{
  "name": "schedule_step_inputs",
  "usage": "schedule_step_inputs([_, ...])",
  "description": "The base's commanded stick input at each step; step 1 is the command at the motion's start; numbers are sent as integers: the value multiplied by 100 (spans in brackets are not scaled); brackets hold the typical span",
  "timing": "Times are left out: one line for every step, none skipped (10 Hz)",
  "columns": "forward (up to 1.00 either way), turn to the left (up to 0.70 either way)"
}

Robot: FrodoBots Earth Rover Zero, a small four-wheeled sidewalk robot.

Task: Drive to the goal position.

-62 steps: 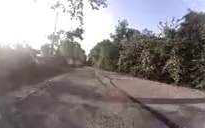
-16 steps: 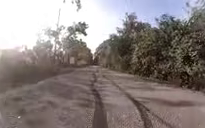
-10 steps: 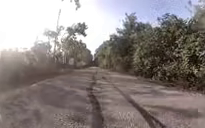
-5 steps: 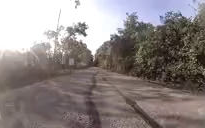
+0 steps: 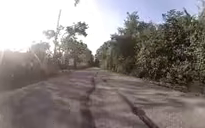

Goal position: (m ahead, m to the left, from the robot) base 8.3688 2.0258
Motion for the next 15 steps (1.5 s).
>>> schedule_step_inputs([70, 12])
schedule_step_inputs([70, 4])
schedule_step_inputs([70, 0])
schedule_step_inputs([70, 0])
schedule_step_inputs([70, 0])
schedule_step_inputs([70, 0])
schedule_step_inputs([70, 0])
schedule_step_inputs([70, 0])
schedule_step_inputs([70, 0])
schedule_step_inputs([70, 0])
schedule_step_inputs([70, 0])
schedule_step_inputs([70, 0])
schedule_step_inputs([70, 0])
schedule_step_inputs([70, 0])
schedule_step_inputs([70, 0])
